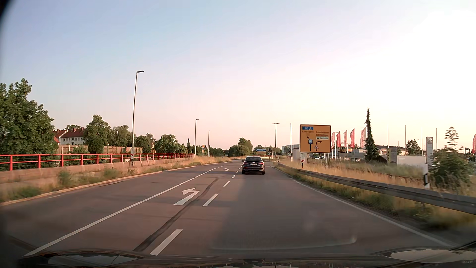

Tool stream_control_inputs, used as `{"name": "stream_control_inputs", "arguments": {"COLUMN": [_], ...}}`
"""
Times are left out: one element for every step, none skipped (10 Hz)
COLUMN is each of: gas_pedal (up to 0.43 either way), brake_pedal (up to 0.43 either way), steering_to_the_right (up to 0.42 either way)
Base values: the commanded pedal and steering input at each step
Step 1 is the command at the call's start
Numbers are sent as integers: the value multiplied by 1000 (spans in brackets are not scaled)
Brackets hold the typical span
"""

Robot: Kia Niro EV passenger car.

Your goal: Follow the waypoints while adhering to traffic rules and regulations

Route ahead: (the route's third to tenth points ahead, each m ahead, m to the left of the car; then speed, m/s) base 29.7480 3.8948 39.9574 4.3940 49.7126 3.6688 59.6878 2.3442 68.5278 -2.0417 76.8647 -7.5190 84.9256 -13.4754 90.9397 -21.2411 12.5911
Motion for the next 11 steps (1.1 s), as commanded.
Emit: {"name": "stream_control_inputs", "arguments": {"gas_pedal": [110,110,110,110,110,110,110,98,87,87,87], "brake_pedal": [12,18,18,12,6,18,6,6,18,18,6], "steering_to_the_right": [-3,-2,-2,0,2,3,3,3,3,3,3]}}
